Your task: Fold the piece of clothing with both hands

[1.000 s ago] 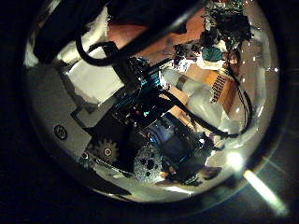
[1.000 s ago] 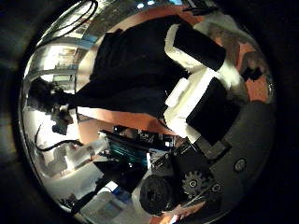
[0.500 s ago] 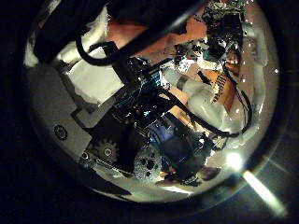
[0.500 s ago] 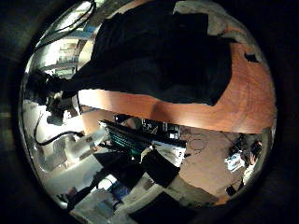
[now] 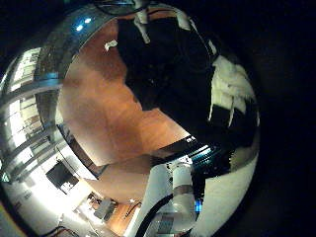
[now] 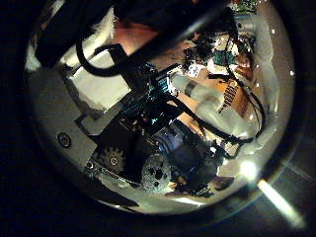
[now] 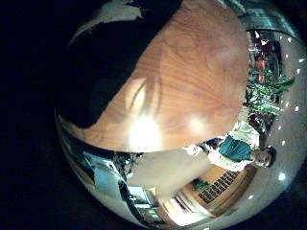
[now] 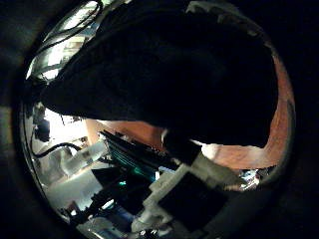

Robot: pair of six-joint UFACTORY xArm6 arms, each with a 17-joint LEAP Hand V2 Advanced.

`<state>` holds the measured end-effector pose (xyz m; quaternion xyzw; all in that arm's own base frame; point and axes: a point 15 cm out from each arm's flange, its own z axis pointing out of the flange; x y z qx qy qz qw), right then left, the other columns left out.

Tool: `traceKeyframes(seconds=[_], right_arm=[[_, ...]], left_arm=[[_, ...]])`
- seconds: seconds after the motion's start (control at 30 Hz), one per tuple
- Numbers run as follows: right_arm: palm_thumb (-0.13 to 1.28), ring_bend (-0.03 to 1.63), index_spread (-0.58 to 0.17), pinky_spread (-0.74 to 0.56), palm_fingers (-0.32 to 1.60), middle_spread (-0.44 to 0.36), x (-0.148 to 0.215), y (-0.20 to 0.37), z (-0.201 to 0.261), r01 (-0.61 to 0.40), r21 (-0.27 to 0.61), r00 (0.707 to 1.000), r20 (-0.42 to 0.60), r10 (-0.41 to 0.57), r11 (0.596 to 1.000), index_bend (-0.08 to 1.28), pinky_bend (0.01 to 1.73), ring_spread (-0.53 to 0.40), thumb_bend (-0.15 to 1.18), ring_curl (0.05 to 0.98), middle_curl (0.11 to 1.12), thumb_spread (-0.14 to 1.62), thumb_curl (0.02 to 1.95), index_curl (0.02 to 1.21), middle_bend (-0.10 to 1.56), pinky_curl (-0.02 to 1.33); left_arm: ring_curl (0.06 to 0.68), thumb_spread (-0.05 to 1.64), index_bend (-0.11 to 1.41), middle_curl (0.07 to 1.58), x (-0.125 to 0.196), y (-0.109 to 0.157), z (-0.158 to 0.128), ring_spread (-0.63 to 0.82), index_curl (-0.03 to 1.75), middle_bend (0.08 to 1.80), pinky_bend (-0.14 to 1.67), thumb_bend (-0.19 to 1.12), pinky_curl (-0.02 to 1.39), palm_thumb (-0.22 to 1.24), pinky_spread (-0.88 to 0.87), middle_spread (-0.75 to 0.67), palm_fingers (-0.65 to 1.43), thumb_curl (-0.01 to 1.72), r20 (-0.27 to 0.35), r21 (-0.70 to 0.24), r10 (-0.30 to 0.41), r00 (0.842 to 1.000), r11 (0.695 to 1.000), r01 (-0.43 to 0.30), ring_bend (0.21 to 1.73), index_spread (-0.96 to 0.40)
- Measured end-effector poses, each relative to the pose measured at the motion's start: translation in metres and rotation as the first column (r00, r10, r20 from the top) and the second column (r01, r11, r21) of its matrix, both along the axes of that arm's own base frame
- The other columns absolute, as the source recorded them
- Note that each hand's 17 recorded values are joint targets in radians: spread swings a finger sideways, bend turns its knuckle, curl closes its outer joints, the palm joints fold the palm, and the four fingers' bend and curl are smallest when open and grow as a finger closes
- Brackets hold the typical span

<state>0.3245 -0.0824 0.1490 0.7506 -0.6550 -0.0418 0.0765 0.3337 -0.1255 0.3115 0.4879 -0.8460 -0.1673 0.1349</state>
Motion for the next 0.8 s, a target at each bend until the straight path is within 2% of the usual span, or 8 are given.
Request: traceKeyframes(seconds=[0.03, 0.07, 0.1, 0.17, 0.3, 0.43, 0.67, 0.8], right_arm=[[0.62, 1.01, -0.397, -0.21, 0.82, -0.245, 0.000, -0.002, 0.000, -0.006, -0.008, 1.000, -0.002, 0.006, 1.000, 0.37, 0.91, -0.287, 0.01, 0.384, 0.52, 1.02, 0.38, 0.48, 0.70, 0.25], [0.67, 1.04, -0.414, -0.28, 0.95, -0.258, 0.001, -0.003, 0.001, -0.011, -0.015, 1.000, -0.001, 0.011, 1.000, 0.38, 0.95, -0.295, 0.02, 0.397, 0.53, 1.02, 0.40, 0.49, 0.73, 0.26], [0.73, 1.06, -0.430, -0.32, 1.11, -0.265, 0.001, -0.004, 0.001, -0.013, -0.019, 1.000, 0.000, 0.013, 1.000, 0.44, 0.97, -0.290, 0.04, 0.405, 0.55, 1.03, 0.42, 0.51, 0.77, 0.27], [0.82, 1.10, -0.433, -0.36, 1.22, -0.277, 0.005, -0.006, 0.005, -0.005, -0.026, 1.000, 0.013, 0.005, 1.000, 0.56, 1.02, -0.281, 0.08, 0.455, 0.60, 1.04, 0.46, 0.60, 0.86, 0.32], [0.87, 1.18, -0.418, -0.34, 1.24, -0.253, 0.009, -0.015, 0.011, 0.014, -0.027, 0.999, 0.051, -0.012, 1.000, 0.74, 1.15, -0.252, 0.08, 0.516, 0.68, 1.10, 0.49, 0.72, 1.00, 0.40], [0.88, 1.27, -0.401, -0.30, 1.19, -0.230, 0.013, -0.023, 0.031, 0.016, -0.040, 0.994, 0.110, -0.012, 0.999, 0.85, 1.25, -0.239, 0.07, 0.564, 0.74, 1.18, 0.50, 0.80, 1.10, 0.47], [0.88, 1.33, -0.373, -0.28, 1.10, -0.209, -0.012, -0.019, 0.067, -0.030, -0.034, 0.996, 0.086, 0.032, 0.999, 0.92, 1.32, -0.223, 0.04, 0.613, 0.79, 1.26, 0.52, 0.88, 1.17, 0.54], [0.88, 1.35, -0.363, -0.27, 1.09, -0.202, -0.013, -0.006, 0.109, -0.080, -0.056, 0.983, 0.159, 0.088, 0.995, 0.92, 1.33, -0.223, 0.02, 0.627, 0.81, 1.28, 0.53, 0.91, 1.18, 0.56]], left_arm=[[0.508, 1.02, 0.42, 0.93, 0.000, 0.000, 0.002, -0.42, 1.39, 1.12, 1.24, -0.02, 0.70, 0.78, -0.56, -0.50, 1.13, 0.62, 0.002, -0.001, 0.000, 1.000, 1.000, 0.000, 1.43, -0.77], [0.508, 1.02, 0.42, 0.93, 0.000, 0.000, 0.002, -0.42, 1.39, 1.12, 1.24, -0.02, 0.70, 0.78, -0.56, -0.50, 1.13, 0.62, 0.001, -0.001, 0.000, 1.000, 1.000, 0.000, 1.43, -0.77], [0.508, 1.03, 0.42, 0.93, 0.000, 0.000, 0.003, -0.42, 1.39, 1.12, 1.24, -0.02, 0.70, 0.78, -0.56, -0.50, 1.13, 0.62, 0.001, -0.001, 0.001, 1.000, 1.000, -0.001, 1.43, -0.77], [0.509, 1.03, 0.42, 0.93, 0.000, 0.001, 0.003, -0.42, 1.39, 1.12, 1.24, -0.02, 0.70, 0.78, -0.56, -0.50, 1.13, 0.62, -0.001, 0.000, 0.002, 1.000, 1.000, -0.002, 1.43, -0.77], [0.509, 1.03, 0.42, 0.93, -0.001, 0.004, 0.002, -0.42, 1.39, 1.12, 1.24, -0.02, 0.70, 0.78, -0.56, -0.50, 1.13, 0.62, -0.010, 0.005, 0.009, 1.000, 1.000, -0.009, 1.43, -0.77], [0.509, 1.03, 0.41, 0.93, -0.003, 0.007, 0.003, -0.42, 1.39, 1.12, 1.24, -0.02, 0.70, 0.78, -0.55, -0.50, 1.13, 0.62, -0.012, 0.004, 0.014, 1.000, 1.000, -0.014, 1.43, -0.77], [0.504, 1.03, 0.41, 0.92, -0.021, 0.017, 0.015, -0.42, 1.39, 1.13, 1.22, -0.02, 0.69, 0.77, -0.56, -0.50, 1.15, 0.62, -0.021, 0.004, 0.016, 1.000, 1.000, -0.016, 1.43, -0.77], [0.502, 1.04, 0.41, 0.91, -0.032, 0.023, 0.025, -0.42, 1.39, 1.14, 1.21, -0.02, 0.68, 0.76, -0.56, -0.50, 1.17, 0.61, -0.021, 0.011, 0.015, 1.000, 1.000, -0.015, 1.43, -0.77]])
